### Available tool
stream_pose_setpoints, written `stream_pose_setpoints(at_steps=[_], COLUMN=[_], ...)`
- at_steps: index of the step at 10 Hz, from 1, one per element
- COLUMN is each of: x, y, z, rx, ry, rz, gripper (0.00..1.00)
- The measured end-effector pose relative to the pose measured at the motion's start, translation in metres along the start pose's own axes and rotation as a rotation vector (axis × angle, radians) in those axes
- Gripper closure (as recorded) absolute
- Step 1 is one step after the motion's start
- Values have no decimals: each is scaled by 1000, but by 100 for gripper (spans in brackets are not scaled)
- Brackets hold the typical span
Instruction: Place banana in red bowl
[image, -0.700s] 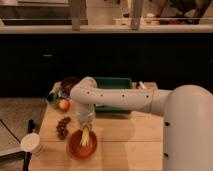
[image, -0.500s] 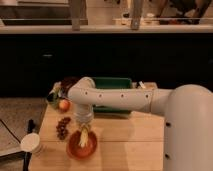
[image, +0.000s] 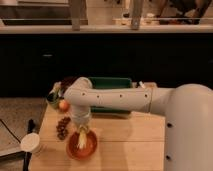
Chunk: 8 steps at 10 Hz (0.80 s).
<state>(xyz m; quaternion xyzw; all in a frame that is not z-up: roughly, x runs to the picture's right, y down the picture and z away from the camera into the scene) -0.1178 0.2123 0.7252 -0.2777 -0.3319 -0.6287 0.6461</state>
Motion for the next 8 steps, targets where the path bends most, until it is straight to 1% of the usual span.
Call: stream_pose_setpoints(at_steps=[1,5,8], x=[0,2,4], y=[-1,1,6], z=[0,2,2], rx=[1,0,3], ry=[-2,-14,-13], rz=[-3,0,16], gripper=[20,20,20])
